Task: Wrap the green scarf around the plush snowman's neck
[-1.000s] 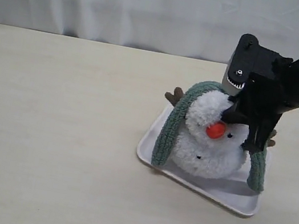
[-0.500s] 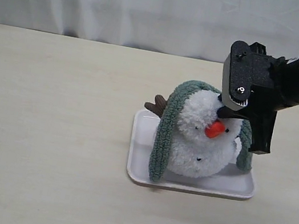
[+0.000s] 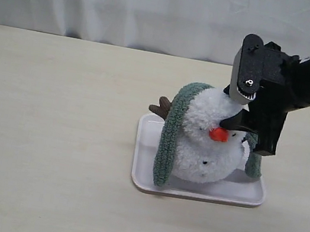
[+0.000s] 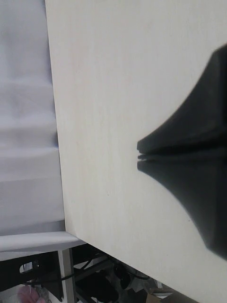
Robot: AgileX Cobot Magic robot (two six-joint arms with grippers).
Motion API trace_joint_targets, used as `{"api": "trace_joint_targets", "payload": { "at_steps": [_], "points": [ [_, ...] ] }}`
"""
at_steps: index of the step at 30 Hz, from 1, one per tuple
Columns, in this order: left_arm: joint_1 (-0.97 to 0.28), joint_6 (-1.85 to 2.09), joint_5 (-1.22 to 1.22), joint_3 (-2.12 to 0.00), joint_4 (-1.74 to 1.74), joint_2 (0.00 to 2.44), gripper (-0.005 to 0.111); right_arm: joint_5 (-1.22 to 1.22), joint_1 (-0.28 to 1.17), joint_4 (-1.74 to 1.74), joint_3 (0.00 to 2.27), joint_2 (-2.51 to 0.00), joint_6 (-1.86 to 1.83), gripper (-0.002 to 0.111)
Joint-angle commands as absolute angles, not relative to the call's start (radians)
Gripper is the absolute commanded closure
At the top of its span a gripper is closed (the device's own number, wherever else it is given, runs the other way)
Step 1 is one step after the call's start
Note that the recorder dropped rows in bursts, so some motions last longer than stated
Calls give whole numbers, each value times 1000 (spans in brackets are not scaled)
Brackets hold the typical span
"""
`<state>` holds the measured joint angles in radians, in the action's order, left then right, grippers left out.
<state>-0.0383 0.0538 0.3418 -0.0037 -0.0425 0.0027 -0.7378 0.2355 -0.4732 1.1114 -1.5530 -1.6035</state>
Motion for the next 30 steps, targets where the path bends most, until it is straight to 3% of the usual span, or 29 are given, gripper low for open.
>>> {"api": "trace_joint_targets", "payload": {
  "at_steps": [1,6,8,11,14,18,23,30],
  "points": [
    [-48,52,331,0,-42,0,107,-744,236,-486,1111,-1498,-1496,46],
    [-48,52,331,0,-42,0,107,-723,236,-560,1111,-1395,-1194,46],
    [-48,52,331,0,-42,0,107,-675,234,-535,1111,-1348,-919,46],
    [-48,52,331,0,-42,0,107,-643,234,-182,1125,-1307,-353,47],
    [-48,52,331,0,-42,0,107,-750,234,99,1140,-1297,-74,55],
    [-48,52,331,0,-42,0,107,-879,234,179,1140,-1307,-14,63],
    [-48,52,331,0,-42,0,107,-976,213,195,1115,-1359,-11,55],
    [-48,52,331,0,-42,0,107,-758,168,130,920,-1382,-138,54]
  ]
}}
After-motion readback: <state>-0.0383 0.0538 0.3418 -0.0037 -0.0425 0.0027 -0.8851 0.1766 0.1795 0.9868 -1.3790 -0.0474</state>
